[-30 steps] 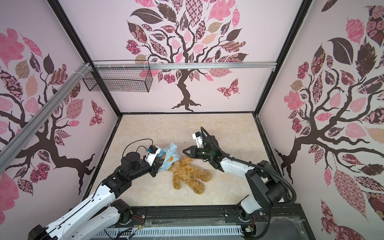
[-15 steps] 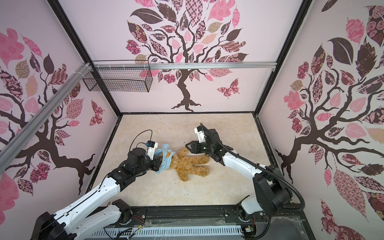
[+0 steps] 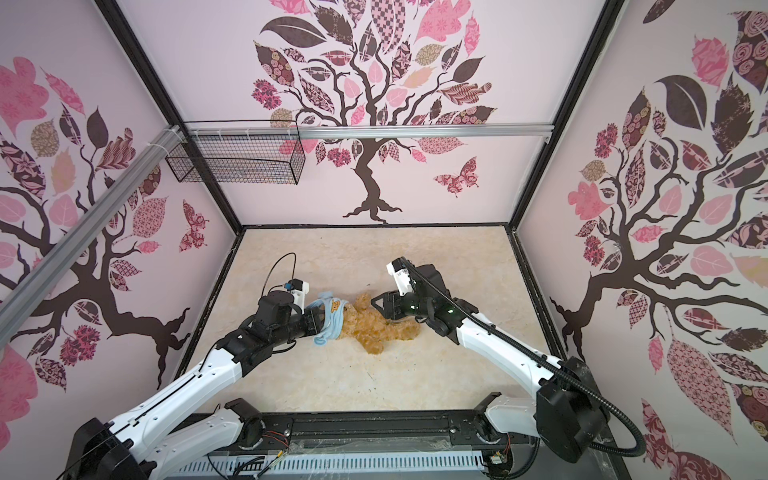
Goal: Dress the teddy bear
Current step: 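Pull the bear away from the left gripper with the right gripper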
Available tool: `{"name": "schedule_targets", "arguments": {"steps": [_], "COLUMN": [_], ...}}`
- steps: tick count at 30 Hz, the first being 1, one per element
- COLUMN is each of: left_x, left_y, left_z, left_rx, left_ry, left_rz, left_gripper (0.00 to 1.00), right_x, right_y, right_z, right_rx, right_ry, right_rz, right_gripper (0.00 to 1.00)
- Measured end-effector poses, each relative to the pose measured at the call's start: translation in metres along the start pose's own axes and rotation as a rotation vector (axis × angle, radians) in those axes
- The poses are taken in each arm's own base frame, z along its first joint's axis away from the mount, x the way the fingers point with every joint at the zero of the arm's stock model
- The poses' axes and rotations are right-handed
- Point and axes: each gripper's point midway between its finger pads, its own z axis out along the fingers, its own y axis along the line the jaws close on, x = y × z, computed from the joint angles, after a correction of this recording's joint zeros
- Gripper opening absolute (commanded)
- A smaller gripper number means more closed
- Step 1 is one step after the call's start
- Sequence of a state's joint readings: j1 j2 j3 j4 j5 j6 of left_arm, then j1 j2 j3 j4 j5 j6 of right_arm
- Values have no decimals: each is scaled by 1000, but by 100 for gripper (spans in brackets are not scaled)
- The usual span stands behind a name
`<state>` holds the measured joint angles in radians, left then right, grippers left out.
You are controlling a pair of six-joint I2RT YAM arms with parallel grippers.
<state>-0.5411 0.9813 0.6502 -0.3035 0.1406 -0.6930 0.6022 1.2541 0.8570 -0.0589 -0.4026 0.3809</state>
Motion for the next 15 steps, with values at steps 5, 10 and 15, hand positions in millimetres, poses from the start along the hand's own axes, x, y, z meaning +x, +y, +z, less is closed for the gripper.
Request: {"name": "schedule_targets", "arguments": {"steps": [5,10,15], "left_x": [-8,-14,-20], "left_y": [-8,-13,-15], "left_z": [-7,-11,-13], "left_rx": [12,15,7], "left_ry": [-14,-21,-24], "left_rz": [-55,-78,-89], "left_gripper": [0,0,0], "right_x": [1,-4,2], "right_y": [12,33,40], "right_z": [-20,-36,-35], "right_rx": [-26,-83,-118], "right_ry": [-14,-48,-29], "right_rz": [0,-31,-37], "right_gripper": [54,54,54]}}
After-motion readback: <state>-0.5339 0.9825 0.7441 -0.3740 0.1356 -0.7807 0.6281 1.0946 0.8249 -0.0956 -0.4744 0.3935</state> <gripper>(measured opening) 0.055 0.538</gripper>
